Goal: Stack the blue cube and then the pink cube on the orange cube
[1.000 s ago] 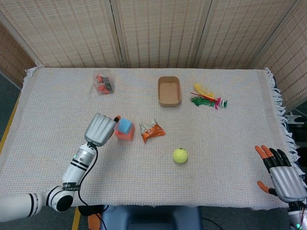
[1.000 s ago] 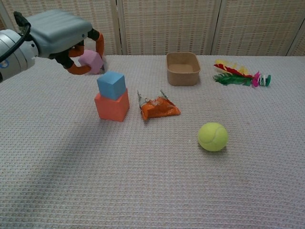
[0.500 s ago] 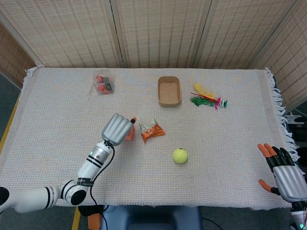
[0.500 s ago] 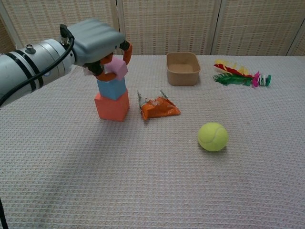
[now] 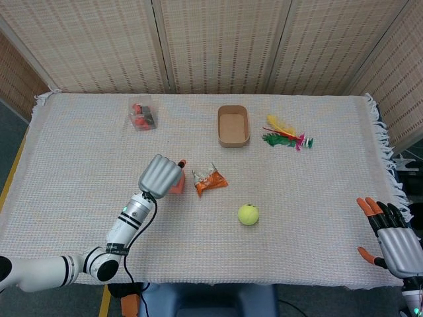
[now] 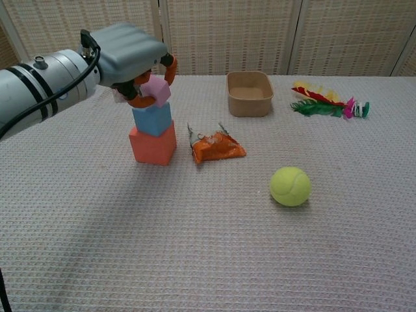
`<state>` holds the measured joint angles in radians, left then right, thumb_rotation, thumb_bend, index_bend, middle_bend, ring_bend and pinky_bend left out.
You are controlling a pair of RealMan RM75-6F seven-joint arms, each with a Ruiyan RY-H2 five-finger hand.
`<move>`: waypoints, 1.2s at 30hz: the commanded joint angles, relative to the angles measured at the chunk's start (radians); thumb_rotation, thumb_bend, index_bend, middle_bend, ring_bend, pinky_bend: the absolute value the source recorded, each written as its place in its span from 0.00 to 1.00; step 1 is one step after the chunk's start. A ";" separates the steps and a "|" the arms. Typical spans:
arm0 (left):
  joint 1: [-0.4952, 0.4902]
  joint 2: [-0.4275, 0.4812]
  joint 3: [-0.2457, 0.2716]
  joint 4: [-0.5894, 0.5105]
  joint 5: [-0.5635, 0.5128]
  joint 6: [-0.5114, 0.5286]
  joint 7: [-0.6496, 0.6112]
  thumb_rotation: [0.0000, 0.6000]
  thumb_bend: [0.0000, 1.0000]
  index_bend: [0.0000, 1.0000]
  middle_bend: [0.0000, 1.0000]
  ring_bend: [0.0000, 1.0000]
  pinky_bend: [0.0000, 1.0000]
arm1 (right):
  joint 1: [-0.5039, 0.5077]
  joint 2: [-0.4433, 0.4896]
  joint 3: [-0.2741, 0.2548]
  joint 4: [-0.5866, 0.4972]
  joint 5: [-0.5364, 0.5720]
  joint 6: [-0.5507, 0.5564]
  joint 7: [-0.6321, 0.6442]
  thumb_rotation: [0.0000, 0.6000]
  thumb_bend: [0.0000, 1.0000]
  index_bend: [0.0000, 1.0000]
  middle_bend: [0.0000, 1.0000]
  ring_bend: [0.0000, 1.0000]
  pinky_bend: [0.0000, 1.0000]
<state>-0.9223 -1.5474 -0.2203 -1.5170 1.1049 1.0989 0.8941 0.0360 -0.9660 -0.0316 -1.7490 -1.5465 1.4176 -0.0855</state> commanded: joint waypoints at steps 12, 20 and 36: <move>-0.005 0.004 0.008 0.001 -0.057 -0.006 0.013 1.00 0.34 0.34 1.00 1.00 1.00 | -0.002 0.001 0.002 -0.004 0.007 0.001 -0.005 1.00 0.11 0.00 0.00 0.00 0.00; -0.005 0.007 0.014 -0.004 -0.057 -0.003 0.004 1.00 0.34 0.25 1.00 1.00 1.00 | -0.003 -0.001 0.001 -0.006 0.006 0.001 -0.011 1.00 0.11 0.00 0.00 0.00 0.00; 0.122 0.125 0.110 -0.198 -0.038 0.139 -0.005 1.00 0.34 0.17 1.00 1.00 1.00 | -0.007 -0.001 -0.006 -0.005 -0.011 0.008 -0.014 1.00 0.11 0.00 0.00 0.00 0.00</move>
<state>-0.8530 -1.4608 -0.1507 -1.6687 1.0386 1.1863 0.9138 0.0293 -0.9671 -0.0369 -1.7545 -1.5570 1.4247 -0.0996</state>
